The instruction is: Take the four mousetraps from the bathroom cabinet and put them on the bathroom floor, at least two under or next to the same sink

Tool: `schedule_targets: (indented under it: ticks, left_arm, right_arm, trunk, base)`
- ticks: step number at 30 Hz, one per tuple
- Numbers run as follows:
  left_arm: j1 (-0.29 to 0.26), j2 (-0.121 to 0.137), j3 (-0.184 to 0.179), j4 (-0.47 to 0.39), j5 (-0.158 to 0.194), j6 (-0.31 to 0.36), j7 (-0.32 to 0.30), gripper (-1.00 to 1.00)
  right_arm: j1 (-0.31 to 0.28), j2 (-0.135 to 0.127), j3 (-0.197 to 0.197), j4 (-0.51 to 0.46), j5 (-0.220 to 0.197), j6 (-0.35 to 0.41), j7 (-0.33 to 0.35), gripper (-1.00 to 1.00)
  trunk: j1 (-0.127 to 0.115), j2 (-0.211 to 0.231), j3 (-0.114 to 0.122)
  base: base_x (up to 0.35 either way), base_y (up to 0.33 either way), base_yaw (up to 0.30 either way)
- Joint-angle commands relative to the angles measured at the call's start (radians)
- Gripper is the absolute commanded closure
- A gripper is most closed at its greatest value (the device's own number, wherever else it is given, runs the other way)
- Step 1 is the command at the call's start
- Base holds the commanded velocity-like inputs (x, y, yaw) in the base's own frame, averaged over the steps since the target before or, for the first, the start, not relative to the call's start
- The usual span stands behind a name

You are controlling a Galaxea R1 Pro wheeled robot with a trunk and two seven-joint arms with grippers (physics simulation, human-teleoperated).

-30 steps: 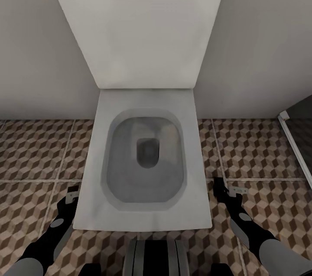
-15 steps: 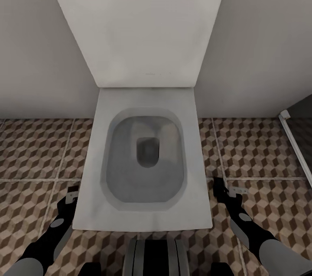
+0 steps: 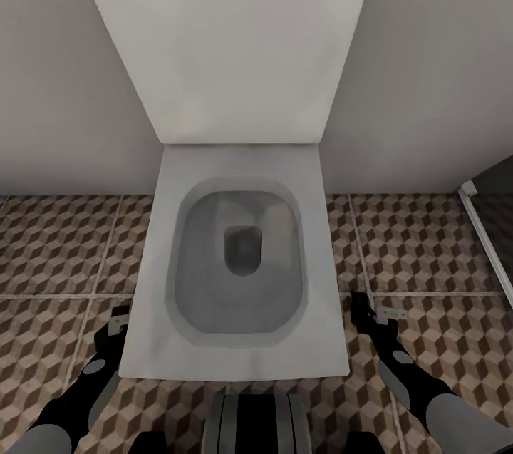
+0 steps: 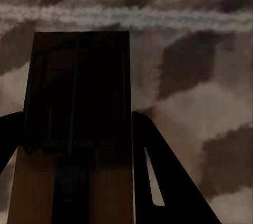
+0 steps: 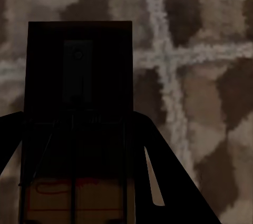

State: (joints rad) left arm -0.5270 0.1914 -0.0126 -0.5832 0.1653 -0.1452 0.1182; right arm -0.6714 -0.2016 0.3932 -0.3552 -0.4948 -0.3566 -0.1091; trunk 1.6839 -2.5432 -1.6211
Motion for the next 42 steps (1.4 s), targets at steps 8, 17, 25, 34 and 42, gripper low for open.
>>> schedule_targets:
  ticks: [8,17,25,34,42]
  left_arm:
    - [-0.001,0.0,-0.003,0.0,0.006,-0.004,0.004,1.0]
    - [0.0,0.0,-0.003,0.0,0.007,-0.004,0.004,1.0]
    - [0.0,0.0,-0.003,0.0,0.007,-0.004,0.004,1.0]
    - [0.0,0.0,-0.004,0.0,0.005,-0.004,0.004,1.0]
    - [0.0,0.0,-0.004,0.0,0.005,-0.004,0.004,1.0]
  right_arm:
    - [0.0,-0.001,0.009,0.0,-0.007,-0.002,-0.007,1.0]
    - [0.0,-0.001,0.009,0.0,-0.007,-0.003,-0.007,1.0]
    - [0.0,-0.001,0.009,0.001,-0.007,-0.004,-0.007,1.0]
    - [0.0,-0.001,0.009,0.001,-0.007,-0.004,-0.007,1.0]
    - [0.0,-0.001,0.009,0.001,-0.007,-0.004,-0.007,1.0]
  trunk:
    - [0.002,-0.001,-0.016]
    - [0.002,-0.001,-0.016]
    - [0.002,-0.001,-0.016]
    - [0.002,-0.001,-0.016]
    - [0.002,-0.001,-0.016]
  base:
    - [0.0,0.0,0.0]
    - [0.0,0.0,0.0]
    - [0.0,0.0,0.0]
    - [0.0,0.0,0.0]
    - [0.0,0.0,0.0]
